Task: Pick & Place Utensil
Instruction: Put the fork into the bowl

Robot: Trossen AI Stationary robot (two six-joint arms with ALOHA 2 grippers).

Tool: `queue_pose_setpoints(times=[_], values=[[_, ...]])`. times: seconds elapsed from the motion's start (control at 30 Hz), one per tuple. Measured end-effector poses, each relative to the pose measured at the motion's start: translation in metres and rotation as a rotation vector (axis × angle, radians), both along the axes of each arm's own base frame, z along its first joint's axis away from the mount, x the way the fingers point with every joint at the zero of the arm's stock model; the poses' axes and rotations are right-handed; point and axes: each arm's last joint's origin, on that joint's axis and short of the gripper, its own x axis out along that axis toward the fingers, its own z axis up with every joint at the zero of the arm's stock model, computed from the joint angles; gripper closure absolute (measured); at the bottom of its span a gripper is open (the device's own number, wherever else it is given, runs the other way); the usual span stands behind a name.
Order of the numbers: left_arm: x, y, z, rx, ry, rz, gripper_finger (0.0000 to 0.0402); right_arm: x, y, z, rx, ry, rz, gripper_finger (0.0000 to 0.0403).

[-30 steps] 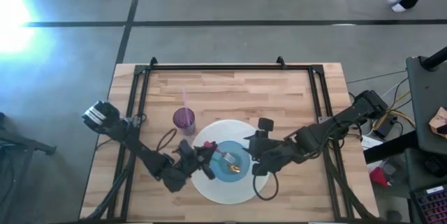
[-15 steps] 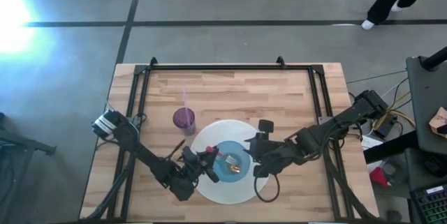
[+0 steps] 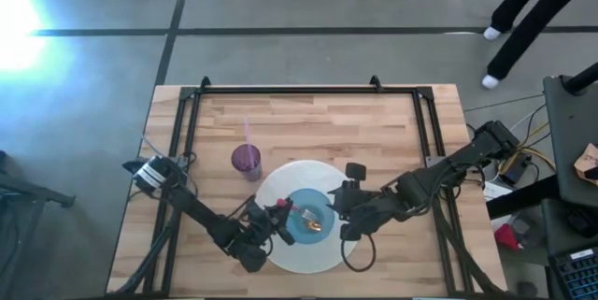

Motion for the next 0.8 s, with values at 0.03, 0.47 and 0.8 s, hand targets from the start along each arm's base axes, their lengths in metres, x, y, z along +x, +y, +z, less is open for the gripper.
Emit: queue_pose_setpoints(times=[0.03,0.47,0.8], values=[[0.000,0.000,-0.001,0.000,0.000,0.003,0.0375,0.000,0.000,0.000,0.001,0.000,-0.001,0.0263],[0.003,0.003,-0.017,-0.010,-0.006,0.018,0.0374,0.000,0.000,0.000,0.001,-0.002,-0.001,0.0279],[0.003,0.003,-0.019,0.011,0.028,0.006,0.0346,0.000,0.000,0.000,0.001,-0.002,-0.001,0.0268]])
